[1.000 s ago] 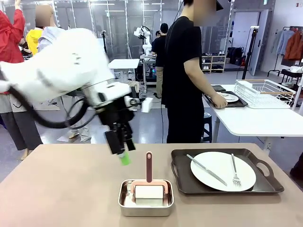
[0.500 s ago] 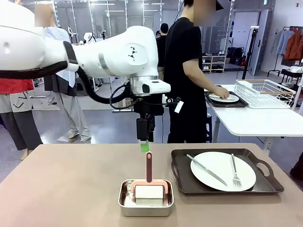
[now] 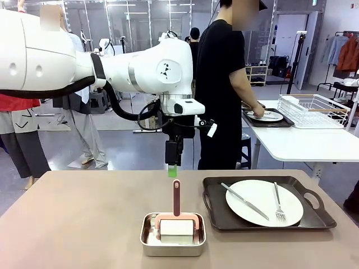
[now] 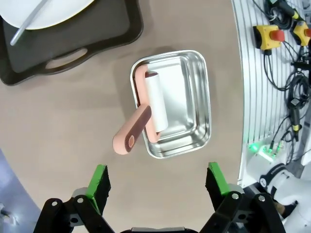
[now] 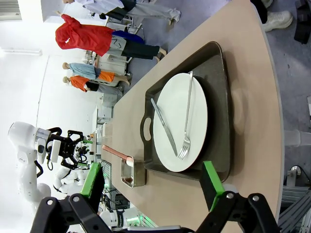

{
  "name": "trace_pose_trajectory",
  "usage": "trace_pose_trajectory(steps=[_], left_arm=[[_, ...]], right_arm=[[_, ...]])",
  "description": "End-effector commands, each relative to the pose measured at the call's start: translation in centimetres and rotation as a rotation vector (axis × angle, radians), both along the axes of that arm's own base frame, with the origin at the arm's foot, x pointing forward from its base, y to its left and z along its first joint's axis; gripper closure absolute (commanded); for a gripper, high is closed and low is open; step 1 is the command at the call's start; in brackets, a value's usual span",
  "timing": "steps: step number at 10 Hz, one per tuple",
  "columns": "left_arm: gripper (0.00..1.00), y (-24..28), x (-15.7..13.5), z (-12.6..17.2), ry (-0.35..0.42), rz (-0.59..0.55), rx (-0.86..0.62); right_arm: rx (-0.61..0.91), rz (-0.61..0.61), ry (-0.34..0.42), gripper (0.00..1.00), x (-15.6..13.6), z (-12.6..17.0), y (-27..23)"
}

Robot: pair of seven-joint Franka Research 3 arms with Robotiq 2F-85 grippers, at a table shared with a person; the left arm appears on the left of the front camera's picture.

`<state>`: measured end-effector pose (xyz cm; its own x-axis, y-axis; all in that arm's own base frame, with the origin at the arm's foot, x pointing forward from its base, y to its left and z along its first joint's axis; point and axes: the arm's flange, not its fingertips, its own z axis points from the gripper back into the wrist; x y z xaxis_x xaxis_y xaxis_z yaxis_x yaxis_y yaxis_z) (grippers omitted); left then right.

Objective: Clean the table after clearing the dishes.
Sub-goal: When the left (or right) Handle tray is removed, use the left hand (or right hand) to clean the left (or right) side of the table with the Lint Roller.

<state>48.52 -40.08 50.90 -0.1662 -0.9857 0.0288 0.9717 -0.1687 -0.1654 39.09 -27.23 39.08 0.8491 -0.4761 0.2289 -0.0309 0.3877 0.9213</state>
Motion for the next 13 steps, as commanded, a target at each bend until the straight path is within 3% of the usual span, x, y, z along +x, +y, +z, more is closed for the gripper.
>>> trace_pose_trajectory(steps=[1,5,13], left_arm=[[0.0,-0.4,0.6,-0.9,0.016,0.039,0.013],[0.0,-0.2,1.8,-4.4,-0.016,0.034,-0.02],[0.0,0.6,1.5,-10.7,0.07,0.097,-0.025]], right_arm=[[0.006,0.0,-0.008,0.0,-0.3,0.2,0.1],[0.006,0.0,-0.008,0.0,-0.3,0.2,0.1],[0.006,0.0,-0.008,0.0,-0.3,0.2,0.1]])
